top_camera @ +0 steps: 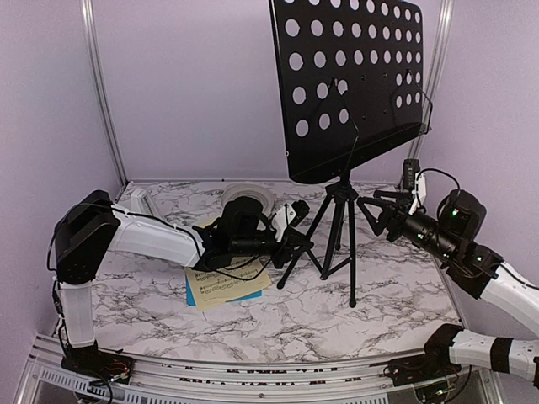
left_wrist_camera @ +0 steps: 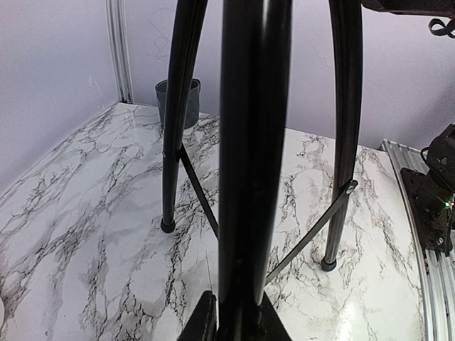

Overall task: Pack up the instrument practice props
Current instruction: Open the music stand at the center of the board.

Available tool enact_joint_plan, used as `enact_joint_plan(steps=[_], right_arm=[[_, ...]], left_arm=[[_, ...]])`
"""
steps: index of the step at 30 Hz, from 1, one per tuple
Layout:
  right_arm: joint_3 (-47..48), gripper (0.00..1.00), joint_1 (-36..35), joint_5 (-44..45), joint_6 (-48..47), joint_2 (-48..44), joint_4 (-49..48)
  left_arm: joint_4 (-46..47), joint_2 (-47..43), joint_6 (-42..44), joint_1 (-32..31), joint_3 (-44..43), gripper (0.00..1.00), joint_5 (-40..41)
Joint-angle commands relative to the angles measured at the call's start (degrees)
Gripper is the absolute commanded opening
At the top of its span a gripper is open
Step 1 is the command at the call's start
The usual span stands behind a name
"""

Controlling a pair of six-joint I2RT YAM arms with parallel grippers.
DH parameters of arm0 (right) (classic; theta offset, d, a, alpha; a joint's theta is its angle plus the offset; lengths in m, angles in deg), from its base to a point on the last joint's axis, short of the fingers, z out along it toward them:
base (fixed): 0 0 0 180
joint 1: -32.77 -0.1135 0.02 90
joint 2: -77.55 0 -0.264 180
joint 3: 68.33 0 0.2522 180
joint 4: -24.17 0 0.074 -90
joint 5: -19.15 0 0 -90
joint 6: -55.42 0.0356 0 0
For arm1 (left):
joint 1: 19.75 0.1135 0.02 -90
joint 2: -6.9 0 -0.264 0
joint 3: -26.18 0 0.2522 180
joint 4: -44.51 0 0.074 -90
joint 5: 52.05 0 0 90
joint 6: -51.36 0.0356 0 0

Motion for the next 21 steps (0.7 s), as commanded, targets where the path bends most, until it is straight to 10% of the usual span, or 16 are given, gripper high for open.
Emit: enact_joint_plan(steps=[1, 21], right_arm=[[2.3, 0.68, 0.6, -6.3, 1.1, 0.8, -7.2], [3.6, 0.67, 2.3, -8.7, -0.7, 10.5, -22.9]], left_arm=[[-0.6, -3.2, -2.2, -1.3, -0.1, 0.11, -1.7], [-0.4, -3.0, -2.7, -2.5, -0.5, 0.11, -1.5]])
